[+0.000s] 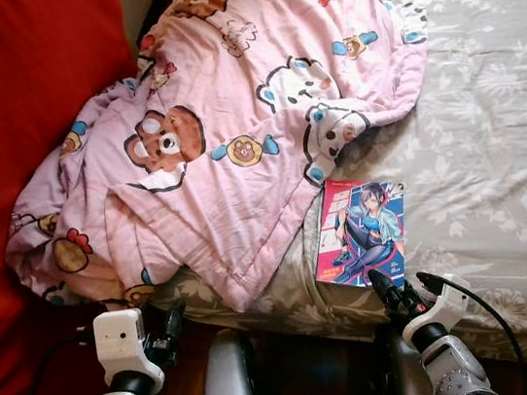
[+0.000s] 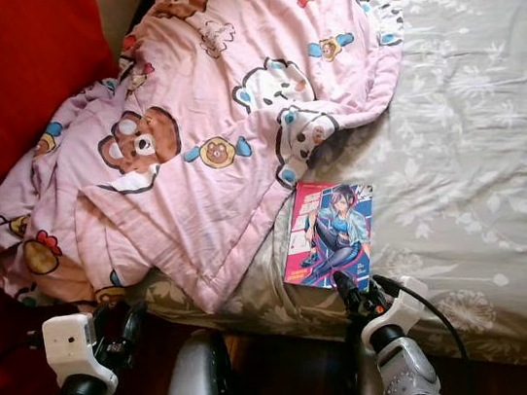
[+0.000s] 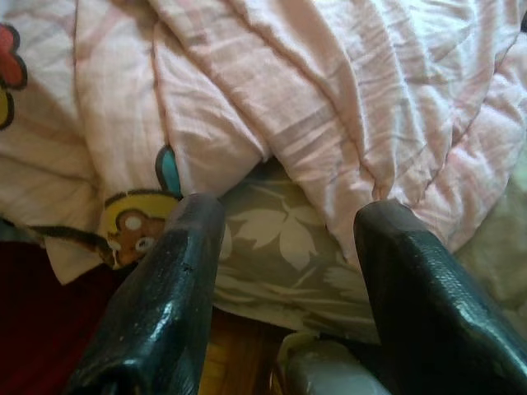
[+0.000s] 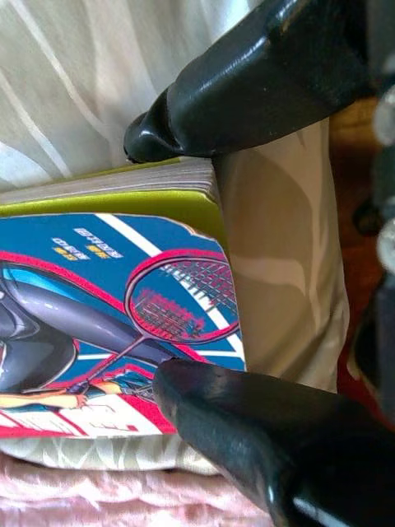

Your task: Clean up the room

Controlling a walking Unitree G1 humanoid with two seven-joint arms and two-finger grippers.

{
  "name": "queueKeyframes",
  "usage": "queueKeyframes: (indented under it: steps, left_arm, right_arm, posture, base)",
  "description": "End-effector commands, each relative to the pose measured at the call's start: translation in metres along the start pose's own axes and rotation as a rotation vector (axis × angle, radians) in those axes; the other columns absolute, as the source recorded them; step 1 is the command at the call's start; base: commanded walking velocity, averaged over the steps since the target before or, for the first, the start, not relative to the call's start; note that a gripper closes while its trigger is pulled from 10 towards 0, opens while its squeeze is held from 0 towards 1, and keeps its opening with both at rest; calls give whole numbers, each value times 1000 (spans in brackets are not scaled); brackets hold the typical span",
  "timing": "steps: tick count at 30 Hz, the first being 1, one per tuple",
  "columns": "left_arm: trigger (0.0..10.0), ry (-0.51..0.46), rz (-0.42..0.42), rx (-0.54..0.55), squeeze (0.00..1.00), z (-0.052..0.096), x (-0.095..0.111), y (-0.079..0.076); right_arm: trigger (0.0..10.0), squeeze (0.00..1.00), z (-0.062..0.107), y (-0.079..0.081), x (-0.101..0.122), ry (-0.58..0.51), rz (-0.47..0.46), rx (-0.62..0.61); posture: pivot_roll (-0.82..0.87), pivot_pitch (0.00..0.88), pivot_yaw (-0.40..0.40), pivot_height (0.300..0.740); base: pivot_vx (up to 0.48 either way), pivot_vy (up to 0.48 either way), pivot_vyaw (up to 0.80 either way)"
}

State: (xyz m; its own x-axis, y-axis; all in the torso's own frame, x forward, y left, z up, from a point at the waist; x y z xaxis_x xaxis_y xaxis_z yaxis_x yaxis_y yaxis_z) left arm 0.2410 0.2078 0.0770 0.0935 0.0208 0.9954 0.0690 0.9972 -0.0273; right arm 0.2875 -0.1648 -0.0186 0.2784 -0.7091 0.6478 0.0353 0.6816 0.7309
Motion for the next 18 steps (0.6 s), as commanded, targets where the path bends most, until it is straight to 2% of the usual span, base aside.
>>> queueKeyframes:
  steps: [1, 11, 12, 13, 14, 15, 17, 18]
  left_arm:
    - [10000, 31, -13, 5, 0, 7, -3, 5]
    - [10000, 46, -19, 2, 0, 10, -5, 4]
    - [10000, 49, -19, 0, 0, 9, -6, 4]
    - [10000, 49, -19, 0, 0, 9, -6, 4]
    - [10000, 49, -20, -1, 0, 9, -6, 3]
    - [10000, 50, -20, -2, 0, 9, -6, 3]
    - [10000, 50, -22, -5, 0, 9, -6, 3]
    - [10000, 52, -23, -5, 0, 9, -7, 3]
  right_arm:
    - [10000, 0, 7, 6, -33, 111, -74, 25]
    - [10000, 0, 3, 15, -39, 114, -81, 47]
    - [7569, 0, 4, 14, -38, 116, -79, 45]
    - [7569, 0, 4, 14, -38, 116, -79, 45]
    - [4863, 0, 4, 13, -39, 118, -76, 42]
    - [3412, 0, 5, 12, -39, 119, -74, 38]
    - [3176, 0, 8, 6, -39, 123, -66, 7]
    - [4196, 0, 10, 2, -39, 125, -60, -18]
  posture:
    - [183, 376, 129, 611]
    - [186, 383, 133, 611]
    - [182, 380, 131, 611]
    - [182, 380, 131, 611]
    - [183, 379, 131, 611]
    - [184, 379, 129, 611]
    - [184, 380, 129, 611]
    - [184, 382, 129, 611]
  base:
    - [0, 0, 0]
    - [0, 0, 0]
    - [0, 0, 0]
    - [0, 0, 0]
    - [0, 0, 0]
    - [0, 0, 0]
    - [0, 0, 0]
    - [0, 0, 0]
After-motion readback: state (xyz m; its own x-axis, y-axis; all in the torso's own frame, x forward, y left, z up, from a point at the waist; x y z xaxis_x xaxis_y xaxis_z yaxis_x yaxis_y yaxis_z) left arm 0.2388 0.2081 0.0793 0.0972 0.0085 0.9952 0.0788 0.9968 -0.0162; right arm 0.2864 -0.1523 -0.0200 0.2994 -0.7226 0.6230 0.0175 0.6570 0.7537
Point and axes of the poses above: a point about 5 cm out from each wrist's last joint towards the gripper, its own z axis pointing back from the gripper into the wrist, its own x axis along the axis of the wrist's last joint, y = z × x, the point moved 2 cm from there along -z, pointing out of the wrist towards the gripper
